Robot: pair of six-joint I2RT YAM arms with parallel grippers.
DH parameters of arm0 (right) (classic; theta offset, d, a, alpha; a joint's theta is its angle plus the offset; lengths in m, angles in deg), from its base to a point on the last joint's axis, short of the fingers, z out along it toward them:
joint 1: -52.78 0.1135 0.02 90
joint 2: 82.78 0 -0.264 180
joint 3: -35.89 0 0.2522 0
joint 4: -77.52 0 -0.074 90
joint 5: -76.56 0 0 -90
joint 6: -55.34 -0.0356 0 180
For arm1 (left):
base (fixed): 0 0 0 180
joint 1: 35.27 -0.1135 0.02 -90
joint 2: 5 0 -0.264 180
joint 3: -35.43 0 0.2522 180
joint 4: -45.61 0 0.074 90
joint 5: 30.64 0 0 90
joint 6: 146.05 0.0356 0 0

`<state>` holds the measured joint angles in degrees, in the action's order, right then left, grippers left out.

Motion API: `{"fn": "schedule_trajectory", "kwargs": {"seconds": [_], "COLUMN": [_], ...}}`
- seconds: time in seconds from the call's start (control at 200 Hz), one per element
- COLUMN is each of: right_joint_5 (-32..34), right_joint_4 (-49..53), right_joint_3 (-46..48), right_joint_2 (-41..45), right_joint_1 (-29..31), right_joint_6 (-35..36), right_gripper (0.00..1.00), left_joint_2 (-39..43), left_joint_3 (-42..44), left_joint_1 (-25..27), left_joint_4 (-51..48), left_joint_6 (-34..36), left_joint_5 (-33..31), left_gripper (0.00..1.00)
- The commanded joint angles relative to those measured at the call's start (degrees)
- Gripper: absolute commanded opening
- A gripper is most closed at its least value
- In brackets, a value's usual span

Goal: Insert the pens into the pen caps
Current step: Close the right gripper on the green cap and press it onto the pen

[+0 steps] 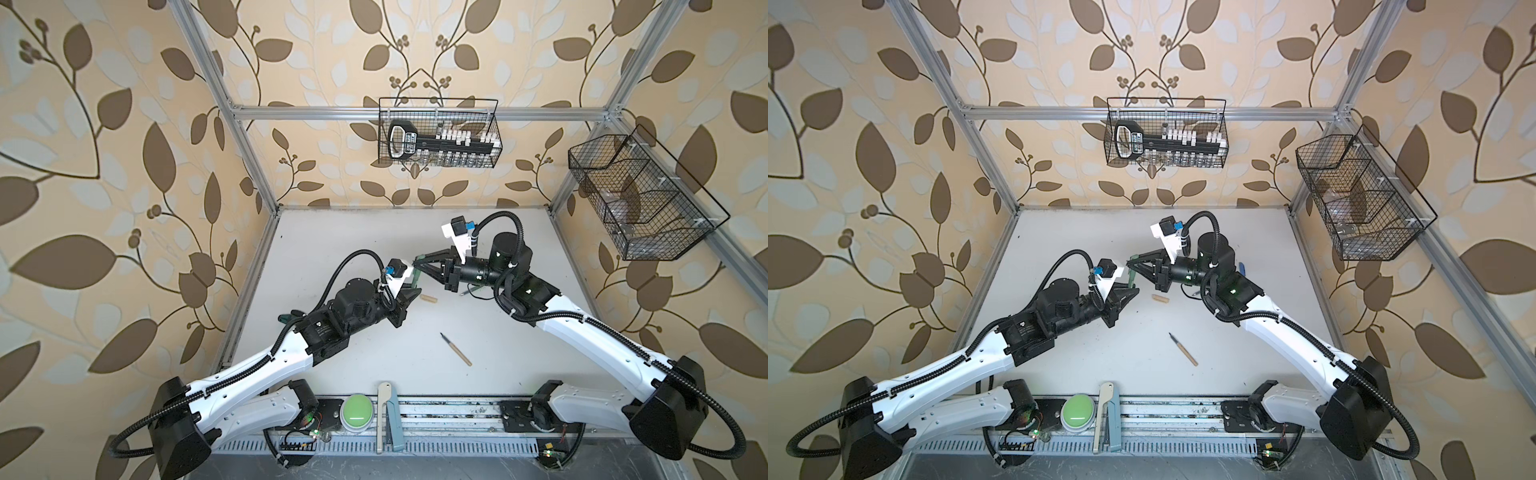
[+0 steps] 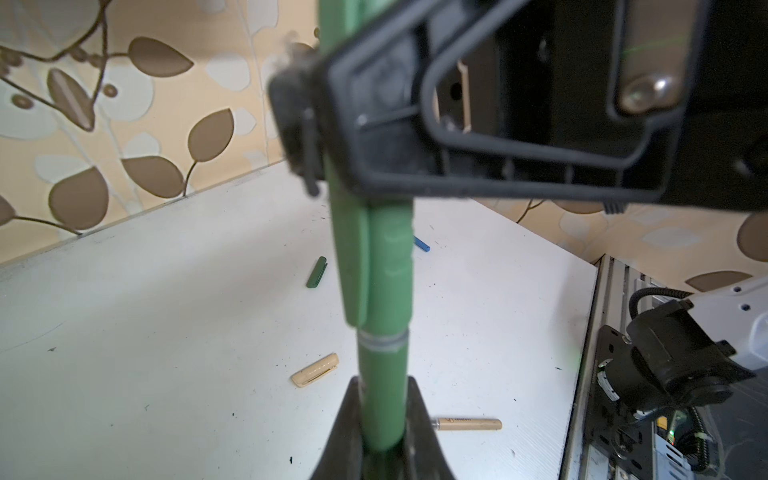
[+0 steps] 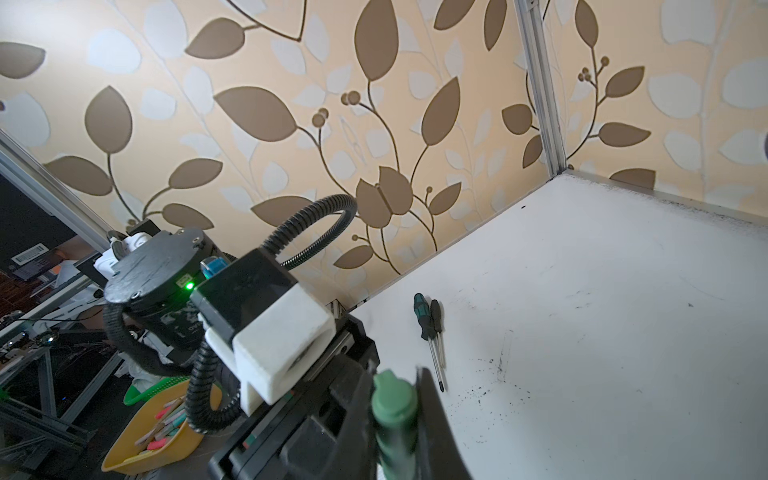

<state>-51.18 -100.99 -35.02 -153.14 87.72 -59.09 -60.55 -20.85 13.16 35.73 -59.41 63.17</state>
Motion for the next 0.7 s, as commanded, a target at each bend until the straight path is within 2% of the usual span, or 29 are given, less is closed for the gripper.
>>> {"fn": "schedule_trajectory", "kwargs": {"seconds": [0.0, 0.17, 0.44, 0.7], "right_joint_5": [-3.2, -4.2, -4.1, -5.5], "right_joint_4": [1.4, 4.3, 6.6, 3.7], "right_joint_3": [1.2, 3.2, 7.9, 14.4], "right_joint_2": [0.4, 1.8, 5.0, 5.4], "right_joint_1": [1.1, 1.9, 3.2, 4.4], "right_joint_6": [-2.1, -1.1, -0.5, -2.4], "right_gripper": [0.00, 0.00, 0.00, 0.00], "left_joint_2": [1.0, -0.4, -3.8, -5.1], "left_joint_3": [-4.6, -9.5, -18.1, -22.6], "left_joint_1": [0.3, -0.3, -5.1, -9.7], "left_joint_4": [5.5, 7.9, 8.4, 9.0], "left_joint_6": [3.0, 7.2, 10.7, 11.9], "left_joint_5": [-4.0, -4.7, 2.5, 5.7], "left_gripper": [0.00, 0.00, 0.00, 0.00]}}
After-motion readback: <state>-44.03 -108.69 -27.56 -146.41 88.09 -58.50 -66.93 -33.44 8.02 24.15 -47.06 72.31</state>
